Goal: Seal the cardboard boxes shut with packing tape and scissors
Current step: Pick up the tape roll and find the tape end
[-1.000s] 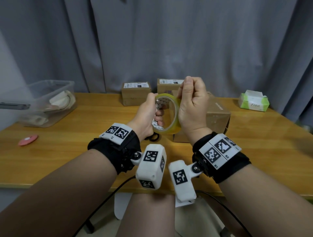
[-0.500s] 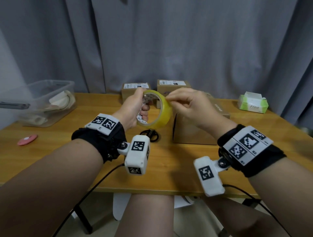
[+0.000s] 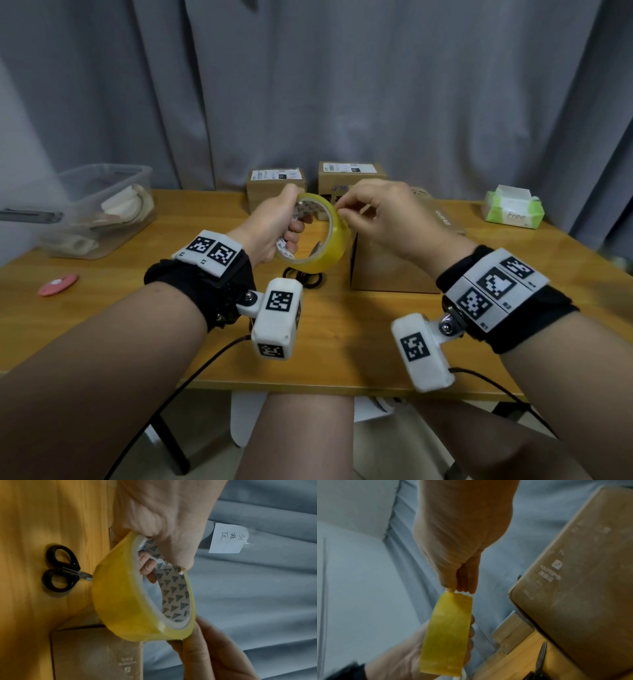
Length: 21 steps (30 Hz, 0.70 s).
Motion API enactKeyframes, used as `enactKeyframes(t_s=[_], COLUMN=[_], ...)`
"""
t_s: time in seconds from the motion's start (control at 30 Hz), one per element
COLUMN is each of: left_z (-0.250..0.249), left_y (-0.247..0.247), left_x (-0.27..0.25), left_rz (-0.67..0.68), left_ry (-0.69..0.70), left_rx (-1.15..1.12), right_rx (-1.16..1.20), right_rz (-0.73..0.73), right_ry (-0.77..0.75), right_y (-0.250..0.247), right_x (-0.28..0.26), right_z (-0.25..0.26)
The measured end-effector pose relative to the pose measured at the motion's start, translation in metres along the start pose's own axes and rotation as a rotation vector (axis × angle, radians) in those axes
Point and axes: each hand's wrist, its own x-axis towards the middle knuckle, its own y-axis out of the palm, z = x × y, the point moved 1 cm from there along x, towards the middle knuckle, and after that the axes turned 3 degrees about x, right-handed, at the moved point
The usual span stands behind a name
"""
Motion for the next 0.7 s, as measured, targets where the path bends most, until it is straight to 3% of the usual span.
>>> enactKeyframes(t_s=[0.2,0.4,0.47,0.53,0.6,0.7], left_z=[0.000,-0.001,-0.001,-0.001,-0.001,0.000], left_y=[0.003,0.002,0.001,-0.001,-0.002,-0.003], left_x=[-0.001,-0.001,-0.001,-0.002,-0.002,0.000], left_rz=[0.022,0.045,0.048,0.057,0.080,0.110], left_ry=[-0.039,-0.034,-0.045,-0.051,-0.054,-0.071], left_rx=[0.028,-0.039,-0.098,-0.149,-0.138,-0.106], right_rx=[-0.235,-0.222,-0.166,-0.010,0.188,0.421], right_rz=[0.111,-0.026,-0.090,-0.127,-0.059,-0.015], right_ry=[-0.129,-0.180,-0.158,-0.026,0.088,0.089], right_y=[-0.004,0.001,0.006,0.008,0.010,0.009], right_x=[0.006,0.000,-0.002,-0.004,-0.006,-0.008], right_z=[0.008,0.010,0.007,0.001,-0.003,-0.002])
